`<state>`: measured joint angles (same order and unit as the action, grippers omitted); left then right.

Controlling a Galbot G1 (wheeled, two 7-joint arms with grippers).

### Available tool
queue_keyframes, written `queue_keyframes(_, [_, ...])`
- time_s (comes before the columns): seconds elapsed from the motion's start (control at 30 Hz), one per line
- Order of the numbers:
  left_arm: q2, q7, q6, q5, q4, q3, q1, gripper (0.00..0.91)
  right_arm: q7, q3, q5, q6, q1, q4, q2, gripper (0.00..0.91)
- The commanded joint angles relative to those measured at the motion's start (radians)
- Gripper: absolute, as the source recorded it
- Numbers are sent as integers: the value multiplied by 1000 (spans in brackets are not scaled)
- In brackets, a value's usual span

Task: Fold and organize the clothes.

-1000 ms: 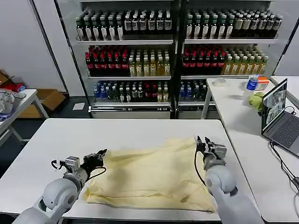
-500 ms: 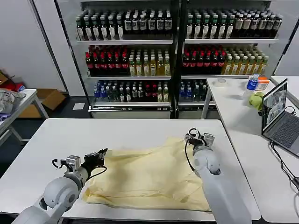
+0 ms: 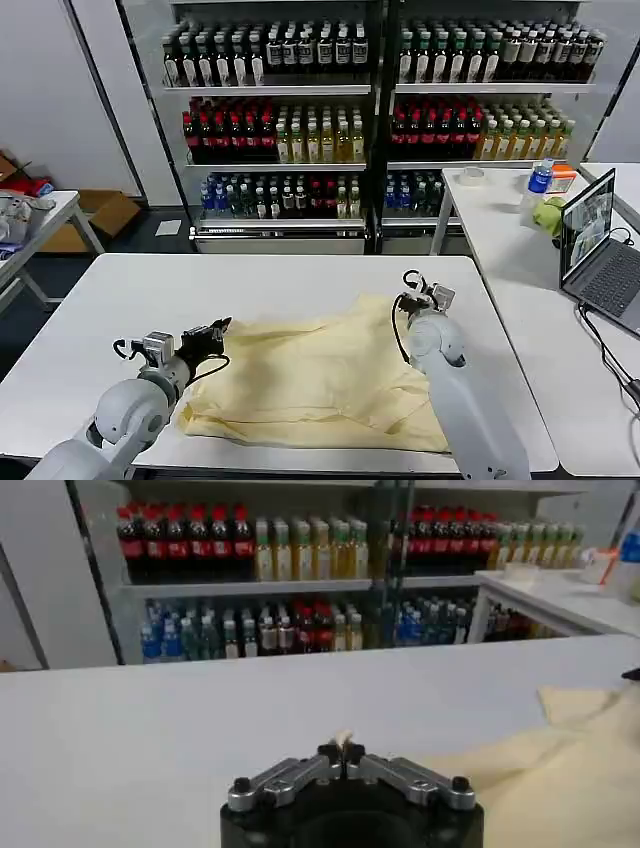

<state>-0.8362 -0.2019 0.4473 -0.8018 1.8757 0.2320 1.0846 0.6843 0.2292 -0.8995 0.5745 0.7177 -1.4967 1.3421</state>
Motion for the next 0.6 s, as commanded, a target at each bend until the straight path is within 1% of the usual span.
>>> queue_keyframes(0.03, [-1, 0, -1, 0, 1, 1, 1, 20, -7, -2, -14, 1, -7, -14, 1, 0])
queue_keyframes(0.17, [-3, 0, -3, 0, -1, 4, 2, 20, -47, -10, 77, -30, 12, -54, -18, 0])
queue_keyframes(0.2, [-4, 0, -3, 0, -2, 5, 2, 20, -69, -10, 115, -43, 30, -82, -26, 0])
queue_keyframes(0.23, [-4, 1, -4, 0, -3, 7, 2, 20, -72, -10, 117, -49, 34, -82, -31, 0])
queue_keyframes(0.27, [-5, 1, -4, -1, -3, 9, 4, 20, -90, -9, 135, -61, 50, -108, -40, 0])
queue_keyframes(0.37, [-4, 2, -5, -5, -4, 15, 8, 20, -120, 1, 161, -86, 81, -160, -56, 0])
queue_keyframes(0.4, [-3, 2, -5, -7, -3, 18, 10, 20, -144, 7, 182, -106, 104, -191, -71, 0])
queue_keyframes(0.5, [-1, 2, -6, -9, 0, 28, 16, 20, -190, 20, 209, -136, 152, -254, -96, 0])
queue_keyframes(0.6, [1, 2, -6, -15, 5, 40, 24, 20, -215, 39, 222, -154, 204, -315, -113, 0])
